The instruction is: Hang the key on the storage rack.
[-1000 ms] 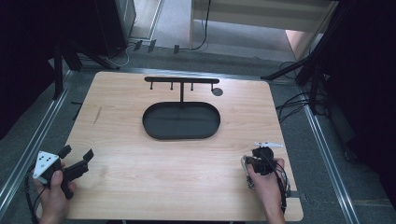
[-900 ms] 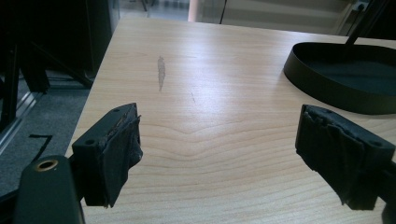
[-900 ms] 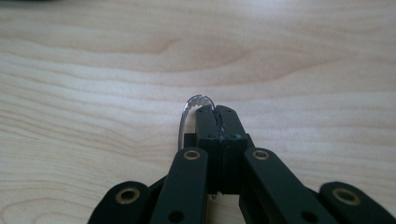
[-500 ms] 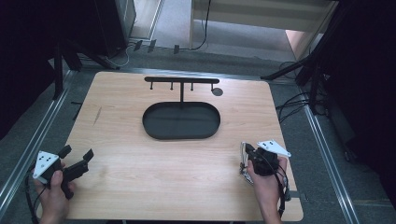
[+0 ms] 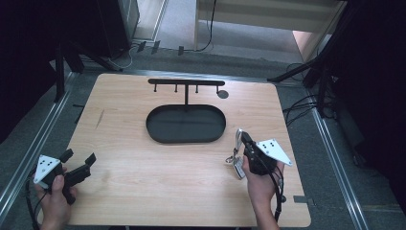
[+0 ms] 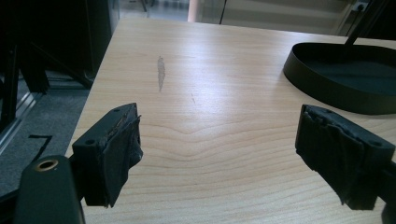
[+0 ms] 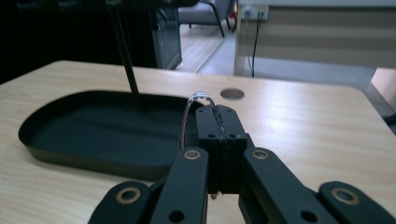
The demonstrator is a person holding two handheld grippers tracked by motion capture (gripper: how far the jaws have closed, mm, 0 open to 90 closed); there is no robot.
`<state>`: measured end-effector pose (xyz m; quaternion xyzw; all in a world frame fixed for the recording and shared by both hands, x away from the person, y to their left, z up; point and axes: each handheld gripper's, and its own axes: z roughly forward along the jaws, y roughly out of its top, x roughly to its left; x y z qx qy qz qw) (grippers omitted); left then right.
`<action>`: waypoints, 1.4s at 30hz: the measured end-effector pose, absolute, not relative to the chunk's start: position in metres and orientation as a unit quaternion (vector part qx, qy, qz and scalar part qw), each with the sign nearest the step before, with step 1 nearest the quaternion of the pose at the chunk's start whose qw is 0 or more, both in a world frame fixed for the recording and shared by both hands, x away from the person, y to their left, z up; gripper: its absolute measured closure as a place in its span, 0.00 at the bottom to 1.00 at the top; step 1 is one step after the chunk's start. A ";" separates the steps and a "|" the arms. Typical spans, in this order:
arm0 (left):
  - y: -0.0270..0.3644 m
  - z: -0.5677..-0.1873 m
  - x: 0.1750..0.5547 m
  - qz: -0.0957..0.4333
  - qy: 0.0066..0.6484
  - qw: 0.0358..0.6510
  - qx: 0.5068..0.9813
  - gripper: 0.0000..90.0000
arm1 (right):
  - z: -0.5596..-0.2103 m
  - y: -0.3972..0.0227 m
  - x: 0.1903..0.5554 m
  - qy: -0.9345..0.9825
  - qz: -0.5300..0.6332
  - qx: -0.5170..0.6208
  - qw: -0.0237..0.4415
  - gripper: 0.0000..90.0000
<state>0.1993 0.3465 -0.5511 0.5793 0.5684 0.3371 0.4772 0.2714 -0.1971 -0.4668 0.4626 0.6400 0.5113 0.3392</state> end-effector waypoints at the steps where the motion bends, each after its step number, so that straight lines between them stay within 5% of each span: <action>1: 0.346 -0.551 0.199 0.337 0.569 0.478 0.579 0.16 | -0.465 -0.194 0.272 0.637 0.513 0.458 0.347 1.00; 42: 0.349 -0.551 0.199 0.333 0.570 0.488 0.571 0.16 | -0.431 -0.123 0.363 0.614 0.537 0.416 0.401 1.00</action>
